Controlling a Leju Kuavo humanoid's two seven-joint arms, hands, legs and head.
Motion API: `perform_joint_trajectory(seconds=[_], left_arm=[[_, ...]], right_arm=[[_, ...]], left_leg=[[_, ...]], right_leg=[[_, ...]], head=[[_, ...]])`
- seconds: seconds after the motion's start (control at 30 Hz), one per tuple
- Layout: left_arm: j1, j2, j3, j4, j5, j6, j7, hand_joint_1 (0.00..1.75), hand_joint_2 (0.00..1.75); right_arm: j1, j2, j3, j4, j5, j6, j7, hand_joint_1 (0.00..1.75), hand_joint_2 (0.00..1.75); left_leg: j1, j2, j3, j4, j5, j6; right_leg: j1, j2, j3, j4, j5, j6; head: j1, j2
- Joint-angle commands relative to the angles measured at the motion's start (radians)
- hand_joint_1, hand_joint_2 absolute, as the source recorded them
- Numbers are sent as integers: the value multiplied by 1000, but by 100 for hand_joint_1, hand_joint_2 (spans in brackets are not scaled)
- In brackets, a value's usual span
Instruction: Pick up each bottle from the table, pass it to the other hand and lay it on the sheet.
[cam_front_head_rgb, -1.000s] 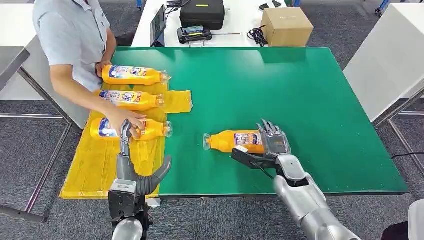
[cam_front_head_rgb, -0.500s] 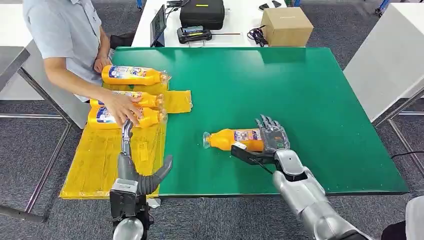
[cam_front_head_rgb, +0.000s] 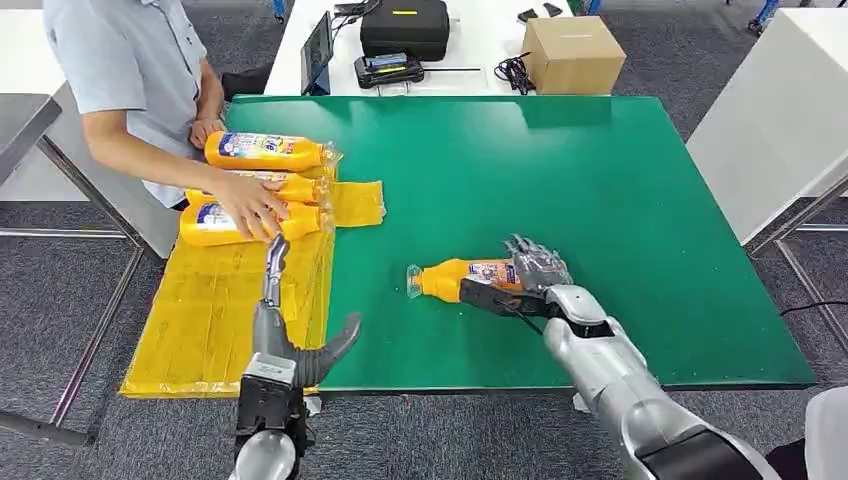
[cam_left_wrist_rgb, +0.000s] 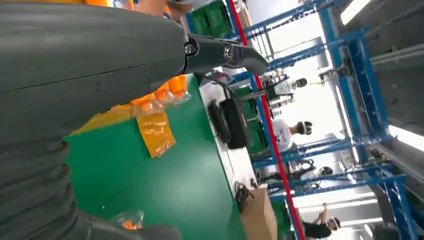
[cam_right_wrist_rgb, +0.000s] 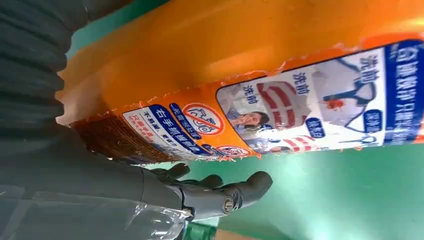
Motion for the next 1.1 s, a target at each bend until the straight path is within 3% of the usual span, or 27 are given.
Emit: perform_joint_trajectory(seconds=[0.03, 0.33, 0.47, 0.6, 0.63, 0.7, 0.73, 0.8, 0.83, 0.93, 1.1], left_arm=[[-60, 40, -55, 130, 14, -20, 2, 0, 175], [-66, 43, -61, 137, 21, -29, 3, 0, 175], [-95, 42, -81, 179, 73, -63, -31, 0, 175], [-99, 25, -72, 197, 127, -61, -50, 0, 175], [-80, -6, -30, 181, 254, -98, -72, 0, 175], [-87, -4, -42, 196, 273, -94, -85, 0, 175], [-78, -27, -18, 204, 372, -121, -57, 0, 175], [-77, -31, -19, 239, 458, -160, -35, 0, 175], [-72, -38, -14, 270, 572, -231, 37, 0, 175], [-74, -29, -38, 328, 649, -289, 43, 0, 175], [-102, -10, -82, 401, 761, -443, 101, 0, 175]], right_arm=[[-26, -36, 77, 172, -52, 81, -13, 175, 175], [-38, -52, 95, 176, -66, 115, -16, 175, 175], [-11, -96, 11, 154, -280, 288, -209, 175, 175], [15, -111, -4, 111, -374, 273, -275, 175, 175], [45, -88, -56, 56, -479, 287, -346, 175, 175], [65, -84, -34, 4, -508, 281, -305, 175, 175], [86, -73, -49, -42, -576, 279, -344, 175, 175], [115, -54, -50, -123, -625, 274, -316, 175, 175], [137, -41, -51, -191, -665, 266, -340, 175, 175], [166, -20, -33, -308, -708, 260, -309, 175, 175], [167, -8, 30, -418, -796, 335, -320, 175, 175]], left_leg=[[1, -2, 5, -2, 0, -2], [1, -2, 10, -1, 0, -1], [1, -5, 12, -1, 0, -1], [2, -4, 14, -2, 0, -1], [3, -5, 14, -3, 1, -2], [2, 0, 15, -2, 0, -2], [2, 1, 14, -1, -1, -2], [2, 3, 15, -1, -1, -2], [3, 3, 14, -2, -1, -3], [2, 5, 14, -2, -1, -3], [1, 6, 9, -1, -1, -2]], right_leg=[[1, -3, 6, -3, 0, -2], [1, -2, 11, -2, 0, -2], [2, -5, 13, -3, 0, -2], [2, -5, 15, -4, 0, -2], [3, -6, 16, -5, 0, -2], [3, -1, 16, -5, 0, -3], [3, 0, 15, -4, 0, -2], [3, 1, 14, -3, 0, -2], [3, 2, 14, -4, 1, -3], [2, 3, 13, -3, 1, -3], [2, 4, 8, -1, 0, -2]], head=[[0, 0], [0, 0], [0, 0], [0, 0], [1, 0], [0, 0], [0, 0], [0, 0], [0, 0], [0, 0], [0, 0]])
